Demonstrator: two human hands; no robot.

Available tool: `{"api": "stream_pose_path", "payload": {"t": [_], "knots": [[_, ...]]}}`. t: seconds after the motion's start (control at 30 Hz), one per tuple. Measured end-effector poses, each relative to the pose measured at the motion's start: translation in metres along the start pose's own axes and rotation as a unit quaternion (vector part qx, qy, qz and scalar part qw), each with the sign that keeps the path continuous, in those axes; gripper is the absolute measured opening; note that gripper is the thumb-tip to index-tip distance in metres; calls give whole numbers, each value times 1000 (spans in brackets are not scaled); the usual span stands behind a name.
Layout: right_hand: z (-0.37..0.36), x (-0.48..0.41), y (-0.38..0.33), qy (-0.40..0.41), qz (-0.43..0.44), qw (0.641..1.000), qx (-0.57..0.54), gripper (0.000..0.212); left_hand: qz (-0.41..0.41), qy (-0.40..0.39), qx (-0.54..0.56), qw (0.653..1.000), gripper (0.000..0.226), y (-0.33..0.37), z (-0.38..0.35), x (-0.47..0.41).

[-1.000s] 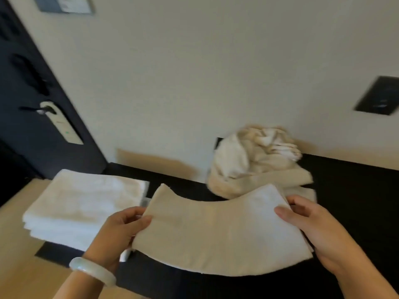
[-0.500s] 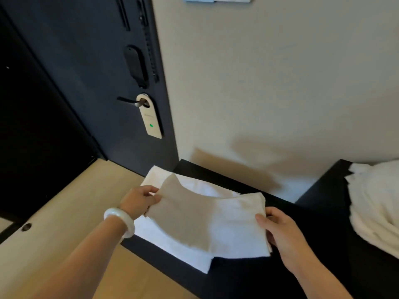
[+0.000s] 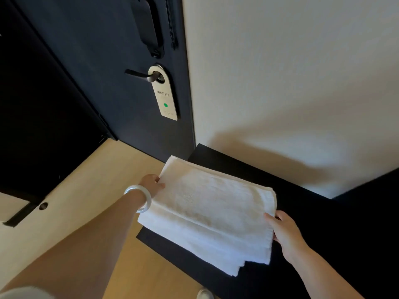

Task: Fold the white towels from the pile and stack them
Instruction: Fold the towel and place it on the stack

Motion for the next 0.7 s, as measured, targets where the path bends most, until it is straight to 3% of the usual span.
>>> {"api": "stream_pose_path", "payload": {"t": [0.17, 0.3, 0.4, 0.47, 0.5, 0.57, 0.63, 0.7], "knots": [[7, 4, -9, 27, 28, 999, 28, 7, -9, 26, 8, 1000, 6, -11, 6, -7], [10, 9, -3, 39, 26, 998, 44, 9, -11, 17, 9, 1000, 5, -22, 2, 0], [7, 11, 0, 58, 18, 996, 58, 12, -18, 31, -10, 999, 16, -16, -6, 8], [6, 16, -13, 91, 69, 984, 139, 26, -40, 92, -84, 991, 34, -2, -1, 21], [5, 21, -26, 131, 128, 956, 227, 40, -71, 143, -142, 977, 46, 8, 1, 30], [-11, 40, -54, 190, 262, 861, 391, 72, -161, 196, -227, 940, 61, 34, -11, 51], [-43, 50, -59, 136, 331, 807, 469, 86, -226, 116, -257, 932, 72, 45, -51, 62], [-69, 44, -37, 54, 324, 787, 521, 80, -240, 35, -287, 927, 75, 39, -88, 62]]}}
Point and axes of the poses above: each hand's wrist, its own x-axis away from the middle knuckle, its own z-axis out of the back of the hand, y = z × x, the point moved 9 cm from there along -x, towards the middle knuckle, and after that the axes turned 5 degrees about y, right-handed, at the moved point
